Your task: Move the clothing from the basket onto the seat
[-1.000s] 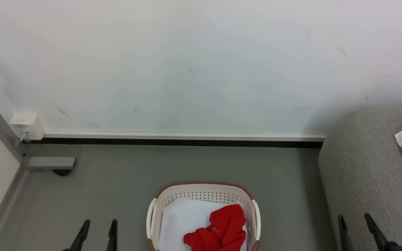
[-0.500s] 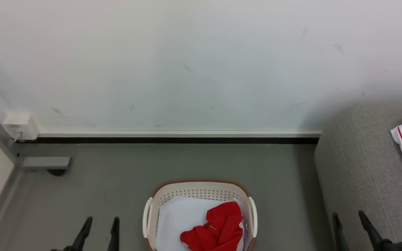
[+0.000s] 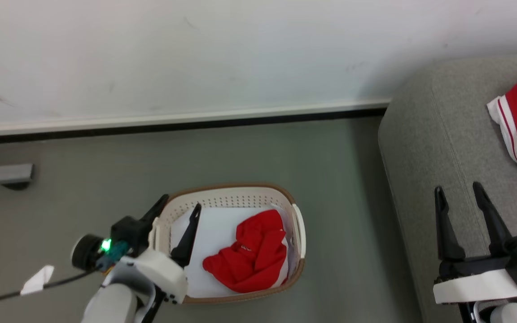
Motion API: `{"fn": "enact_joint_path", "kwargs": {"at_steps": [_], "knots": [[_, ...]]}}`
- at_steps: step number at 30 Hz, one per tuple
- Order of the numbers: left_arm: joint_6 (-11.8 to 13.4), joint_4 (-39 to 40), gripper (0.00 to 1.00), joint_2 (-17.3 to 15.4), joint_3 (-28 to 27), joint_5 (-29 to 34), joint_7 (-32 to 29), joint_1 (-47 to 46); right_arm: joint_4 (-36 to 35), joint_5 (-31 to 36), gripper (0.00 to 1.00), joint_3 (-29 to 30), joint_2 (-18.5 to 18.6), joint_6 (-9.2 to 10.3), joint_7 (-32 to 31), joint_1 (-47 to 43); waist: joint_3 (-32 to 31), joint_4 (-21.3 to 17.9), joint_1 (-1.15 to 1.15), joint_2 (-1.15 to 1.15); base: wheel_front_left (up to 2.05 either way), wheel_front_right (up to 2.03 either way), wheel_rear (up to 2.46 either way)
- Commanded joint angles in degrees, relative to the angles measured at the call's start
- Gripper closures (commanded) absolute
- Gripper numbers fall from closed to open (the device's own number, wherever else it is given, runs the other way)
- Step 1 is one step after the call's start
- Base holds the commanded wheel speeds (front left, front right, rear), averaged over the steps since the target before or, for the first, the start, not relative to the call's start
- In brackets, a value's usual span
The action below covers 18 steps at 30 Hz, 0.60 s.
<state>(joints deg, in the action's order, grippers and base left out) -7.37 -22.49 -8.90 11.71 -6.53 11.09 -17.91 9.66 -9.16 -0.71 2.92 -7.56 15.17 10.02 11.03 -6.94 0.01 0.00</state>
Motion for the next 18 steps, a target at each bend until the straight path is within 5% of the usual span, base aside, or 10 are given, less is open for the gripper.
{"fn": "enact_joint_path", "kwargs": {"at_steps": [1,18], "knots": [[-0.1,-2.0,0.0,-1.2,2.2,0.3,-1.6,-4.0,-1.3,-0.1,0.0,0.4,0.0,0.14,0.0,2.0,7.5,-4.0,-0.01,0.0,0.0,0.0,0.0],[0.0,-21.8,0.0,-5.6,17.9,-6.1,-11.7,-31.0,-11.7,-1.8,0.0,0.8,0.0,0.14,0.0,12.2,30.8,-9.1,-0.01,0.0,0.0,0.0,0.0]]}}
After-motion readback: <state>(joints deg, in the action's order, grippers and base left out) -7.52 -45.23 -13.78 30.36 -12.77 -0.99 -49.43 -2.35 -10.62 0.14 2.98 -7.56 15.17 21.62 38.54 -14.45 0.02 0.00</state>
